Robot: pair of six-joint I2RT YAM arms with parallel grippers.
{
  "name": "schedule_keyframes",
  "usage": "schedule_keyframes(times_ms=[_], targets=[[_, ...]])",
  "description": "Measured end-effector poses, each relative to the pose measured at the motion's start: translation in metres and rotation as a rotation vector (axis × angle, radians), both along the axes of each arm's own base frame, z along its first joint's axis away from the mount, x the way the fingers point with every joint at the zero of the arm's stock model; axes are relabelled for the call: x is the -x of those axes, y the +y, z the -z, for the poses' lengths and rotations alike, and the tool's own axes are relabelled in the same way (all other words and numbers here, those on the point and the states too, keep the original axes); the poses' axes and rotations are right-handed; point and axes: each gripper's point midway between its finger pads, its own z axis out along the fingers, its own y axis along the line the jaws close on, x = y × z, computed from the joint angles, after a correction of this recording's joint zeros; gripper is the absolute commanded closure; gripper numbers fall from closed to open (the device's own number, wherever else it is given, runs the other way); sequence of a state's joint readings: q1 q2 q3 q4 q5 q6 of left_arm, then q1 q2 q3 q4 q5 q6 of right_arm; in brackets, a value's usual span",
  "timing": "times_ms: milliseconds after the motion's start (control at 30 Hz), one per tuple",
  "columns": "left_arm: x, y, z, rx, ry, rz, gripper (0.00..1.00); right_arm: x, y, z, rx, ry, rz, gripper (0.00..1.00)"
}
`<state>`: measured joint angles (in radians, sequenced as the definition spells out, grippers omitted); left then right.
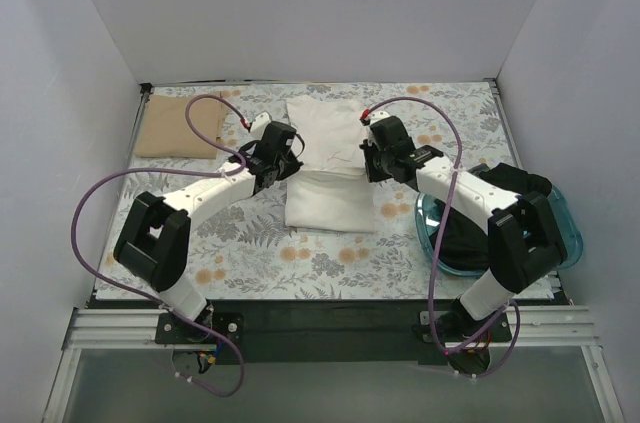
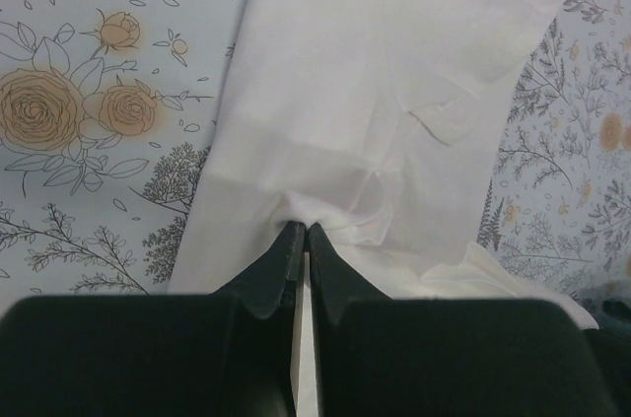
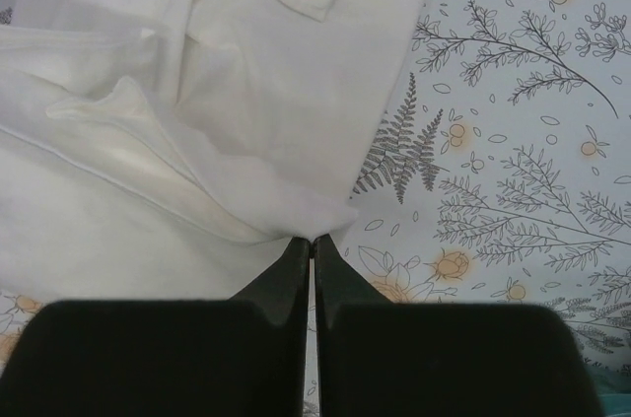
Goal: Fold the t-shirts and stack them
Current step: Fold the tshirt
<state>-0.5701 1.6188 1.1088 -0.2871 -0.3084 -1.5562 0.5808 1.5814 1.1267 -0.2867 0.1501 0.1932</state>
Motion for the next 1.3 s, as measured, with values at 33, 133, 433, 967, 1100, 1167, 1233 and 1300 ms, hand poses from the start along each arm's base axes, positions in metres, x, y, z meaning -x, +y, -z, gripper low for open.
schedule_keyframes(times_ms=[33, 133, 433, 967, 1100, 1167, 1233, 1300], targets=[[-0.003, 0.000, 0.003, -0.003, 0.004, 0.002, 1.00, -0.002, -0.001, 0.001, 0.001, 0.003, 0.001, 0.99], [-0.007, 0.002, 0.010, -0.014, 0.016, 0.008, 1.00, -0.009, -0.002, 0.007, -0.005, 0.020, -0.008, 0.99], [-0.023, 0.001, 0.028, -0.017, 0.048, 0.032, 0.95, -0.023, 0.004, 0.028, -0.018, 0.084, -0.036, 0.99], [-0.028, 0.005, 0.038, 0.027, 0.098, 0.053, 0.12, -0.033, 0.006, 0.033, -0.067, 0.126, -0.042, 0.02], [-0.008, 0.006, 0.024, 0.076, 0.088, 0.071, 0.11, -0.010, -0.001, 0.021, -0.102, 0.116, -0.045, 0.02], [0.008, 0.008, 0.019, 0.104, 0.091, 0.080, 0.10, 0.006, -0.005, 0.014, -0.133, 0.106, -0.051, 0.02], [0.023, 0.010, 0.019, 0.127, 0.091, 0.082, 0.09, 0.023, -0.010, 0.012, -0.156, 0.109, -0.054, 0.02], [0.044, 0.012, 0.026, 0.141, 0.112, 0.092, 0.09, 0.037, -0.012, 0.015, -0.179, 0.121, -0.058, 0.02]])
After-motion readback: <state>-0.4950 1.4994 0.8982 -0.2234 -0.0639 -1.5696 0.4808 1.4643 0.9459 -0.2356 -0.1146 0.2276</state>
